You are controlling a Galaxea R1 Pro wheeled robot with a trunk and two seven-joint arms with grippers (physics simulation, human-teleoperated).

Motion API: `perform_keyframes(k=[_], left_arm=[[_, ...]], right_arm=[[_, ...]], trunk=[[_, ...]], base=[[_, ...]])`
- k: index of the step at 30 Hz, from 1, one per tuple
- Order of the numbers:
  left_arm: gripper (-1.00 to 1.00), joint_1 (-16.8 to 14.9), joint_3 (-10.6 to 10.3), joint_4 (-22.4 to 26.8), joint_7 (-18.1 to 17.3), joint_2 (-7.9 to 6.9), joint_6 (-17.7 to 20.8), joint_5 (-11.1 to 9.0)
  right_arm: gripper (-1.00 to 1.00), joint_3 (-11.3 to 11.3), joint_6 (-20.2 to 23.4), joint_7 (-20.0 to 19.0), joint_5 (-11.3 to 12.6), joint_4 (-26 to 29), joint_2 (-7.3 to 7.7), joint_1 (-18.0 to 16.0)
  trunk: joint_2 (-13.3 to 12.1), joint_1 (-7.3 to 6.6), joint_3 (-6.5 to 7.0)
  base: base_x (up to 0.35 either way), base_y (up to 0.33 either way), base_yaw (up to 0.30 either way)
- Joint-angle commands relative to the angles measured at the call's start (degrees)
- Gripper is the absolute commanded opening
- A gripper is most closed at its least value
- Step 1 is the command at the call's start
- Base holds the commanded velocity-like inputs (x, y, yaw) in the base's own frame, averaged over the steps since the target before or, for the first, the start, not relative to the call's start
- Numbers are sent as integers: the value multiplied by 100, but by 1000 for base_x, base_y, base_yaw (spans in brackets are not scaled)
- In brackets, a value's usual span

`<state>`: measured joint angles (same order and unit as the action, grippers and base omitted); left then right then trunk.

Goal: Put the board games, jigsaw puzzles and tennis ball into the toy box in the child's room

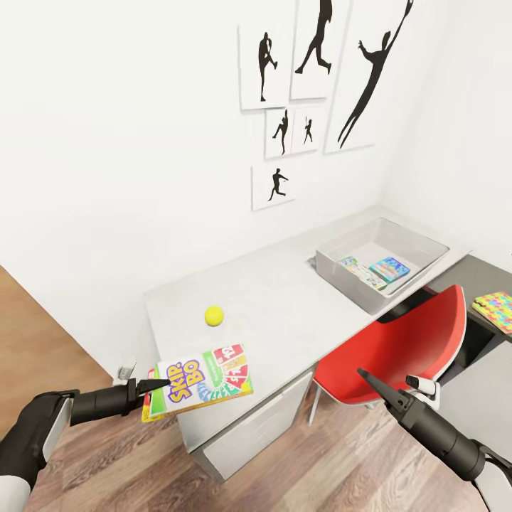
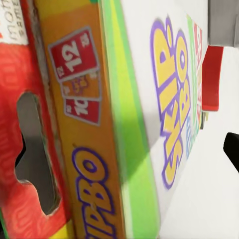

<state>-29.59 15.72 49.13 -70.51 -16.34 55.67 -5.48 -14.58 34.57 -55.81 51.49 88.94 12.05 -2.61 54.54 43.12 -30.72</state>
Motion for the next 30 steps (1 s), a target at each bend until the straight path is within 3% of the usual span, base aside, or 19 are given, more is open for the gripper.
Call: perform_keyframes(k=[1,3,4,18,30], left_arm=[[100,-3,2,0,-7,-1,41,-15],[100,-3,2,0,-5,-1,41,-15],[-100,-3,2,0,-3,-1,41,-15],[-100,-3,2,0,-14,-1,38,-14],[-100,-3,4,-3,-79,-34,47,-29]], right_arm=[[100,-1,41,0,35,0,1,-3],[100,-1,41,0,33,1,0,-3],[100,-1,41,0,33,1,0,-3],[100,-1,37,0,28,1,-1,-3],[100,-1,41,0,36,1,5,-3]], trunk=[[4,0,-5],[4,0,-5],[4,0,-5],[4,0,-5],[-478,-263,210]], base=[[-6,-2,0],[-4,-1,0],[-2,-1,0],[0,0,0],[0,0,0]])
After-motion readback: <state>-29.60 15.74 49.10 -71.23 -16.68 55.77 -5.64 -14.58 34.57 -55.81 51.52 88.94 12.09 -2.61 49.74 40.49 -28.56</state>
